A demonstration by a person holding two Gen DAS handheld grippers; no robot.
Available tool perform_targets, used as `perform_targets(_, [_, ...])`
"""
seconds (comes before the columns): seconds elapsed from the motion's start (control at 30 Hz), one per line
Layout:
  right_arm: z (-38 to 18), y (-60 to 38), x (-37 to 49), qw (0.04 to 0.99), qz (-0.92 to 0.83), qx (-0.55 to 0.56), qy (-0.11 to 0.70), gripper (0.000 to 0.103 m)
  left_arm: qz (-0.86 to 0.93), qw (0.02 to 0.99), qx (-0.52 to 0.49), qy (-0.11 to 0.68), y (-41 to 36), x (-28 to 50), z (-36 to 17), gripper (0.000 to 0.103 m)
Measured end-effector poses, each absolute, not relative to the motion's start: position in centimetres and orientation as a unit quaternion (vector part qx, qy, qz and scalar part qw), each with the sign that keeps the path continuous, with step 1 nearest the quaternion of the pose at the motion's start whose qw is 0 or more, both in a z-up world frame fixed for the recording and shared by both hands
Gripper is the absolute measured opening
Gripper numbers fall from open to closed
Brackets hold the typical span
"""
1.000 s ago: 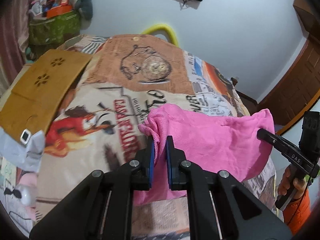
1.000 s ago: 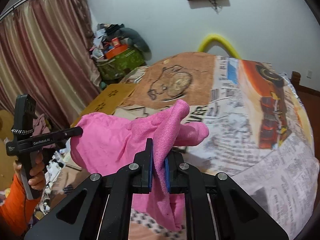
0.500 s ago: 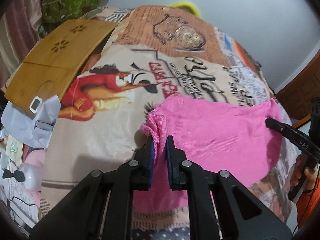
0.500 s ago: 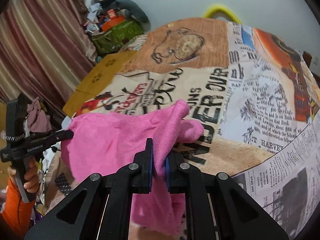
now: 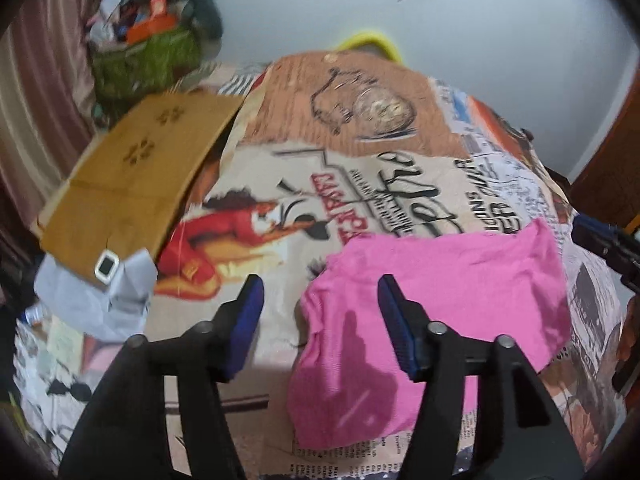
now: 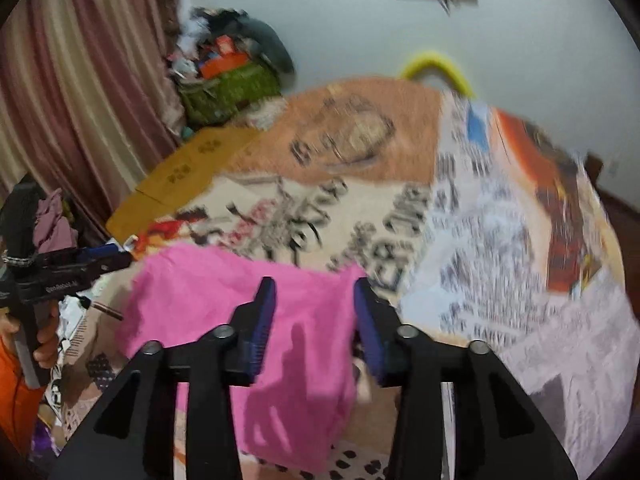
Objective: Fold small clothes
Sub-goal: 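Open both tools and release the folded cardigan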
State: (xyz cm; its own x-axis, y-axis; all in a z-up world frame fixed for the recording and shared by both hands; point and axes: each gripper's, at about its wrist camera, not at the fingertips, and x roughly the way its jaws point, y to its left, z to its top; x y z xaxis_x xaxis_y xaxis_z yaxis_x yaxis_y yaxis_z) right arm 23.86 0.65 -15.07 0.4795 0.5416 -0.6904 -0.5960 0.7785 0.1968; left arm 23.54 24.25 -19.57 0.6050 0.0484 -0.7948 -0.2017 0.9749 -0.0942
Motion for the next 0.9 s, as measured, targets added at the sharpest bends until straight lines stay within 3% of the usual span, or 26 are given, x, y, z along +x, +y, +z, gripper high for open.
perform_targets(0.1, [-14.4,2.2,23.0,0.853,0.36,-0.044,0.376,0.049,0.048,0.892,-0.082,0.442,22.9,24.2,-19.7,0.064])
perform_targets(0.5, [-22.1,4.9,23.1,0.803,0.374,-0.101,0.453,0.05,0.079,0.868,-0.062,0.486,21.6,27.6,-24.6,0.065])
perform_targets(0.73, [-21.3,1.8,23.0,0.814,0.353,-0.088,0.452,0.052,0.122,0.87,-0.069,0.472,24.0,26.3,-23.9,0.067])
perform_targets(0.9, [-19.9,-0.2,22.3,0.825,0.333,-0.065,0.452,0.052,0.146,0.884,-0.061,0.441,25.1,23.2,-20.6,0.067])
